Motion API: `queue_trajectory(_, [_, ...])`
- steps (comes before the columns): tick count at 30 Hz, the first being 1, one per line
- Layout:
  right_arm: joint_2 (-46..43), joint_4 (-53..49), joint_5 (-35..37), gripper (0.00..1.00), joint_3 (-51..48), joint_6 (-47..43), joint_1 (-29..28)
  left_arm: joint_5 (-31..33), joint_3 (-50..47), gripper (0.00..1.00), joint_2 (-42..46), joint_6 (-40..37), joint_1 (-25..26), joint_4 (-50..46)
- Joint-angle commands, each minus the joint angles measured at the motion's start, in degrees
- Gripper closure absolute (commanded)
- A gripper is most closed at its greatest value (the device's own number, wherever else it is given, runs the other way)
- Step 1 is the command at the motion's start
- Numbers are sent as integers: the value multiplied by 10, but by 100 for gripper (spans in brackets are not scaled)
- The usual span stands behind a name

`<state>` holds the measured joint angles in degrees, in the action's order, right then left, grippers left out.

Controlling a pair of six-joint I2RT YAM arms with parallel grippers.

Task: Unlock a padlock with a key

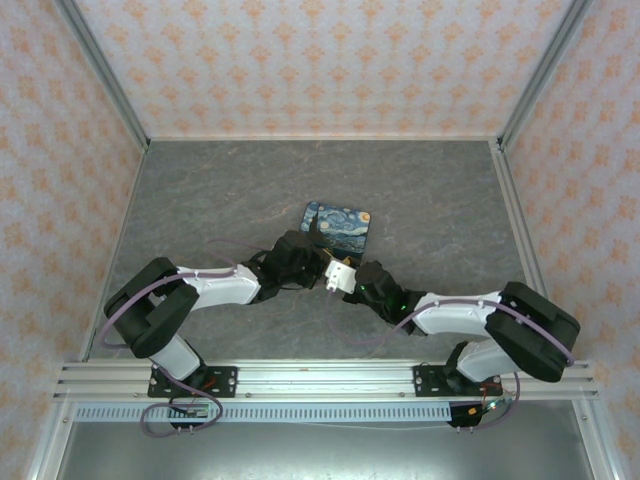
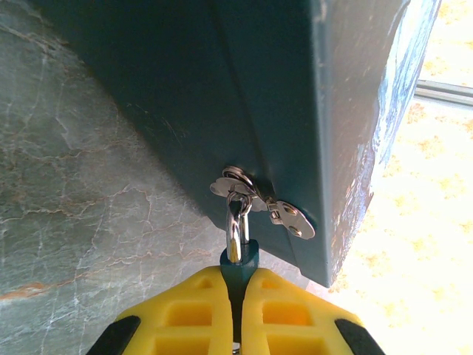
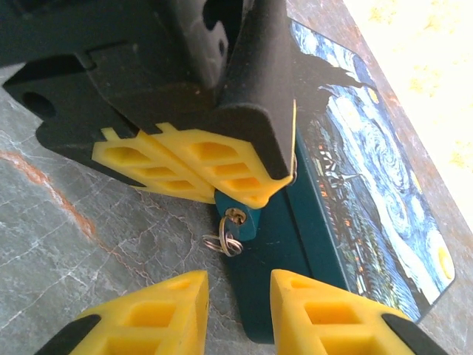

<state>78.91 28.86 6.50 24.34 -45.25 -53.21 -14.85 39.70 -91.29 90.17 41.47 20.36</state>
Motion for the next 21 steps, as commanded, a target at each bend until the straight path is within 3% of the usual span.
queue_trajectory(1, [17,28,10,72,21,-2,0,-8,2,100,-1,5,-5,27])
queue_trajectory(11, [43,54,4,76,34,11,-1,-12,2,100,0,5,-4,28])
queue_trajectory(18, [44,57,16,100,33,30,0,-14,1,100,-2,5,-4,29])
queue_trajectory(21, [43,58,28,100,35,54,0,-13,2,100,-2,6,-4,30])
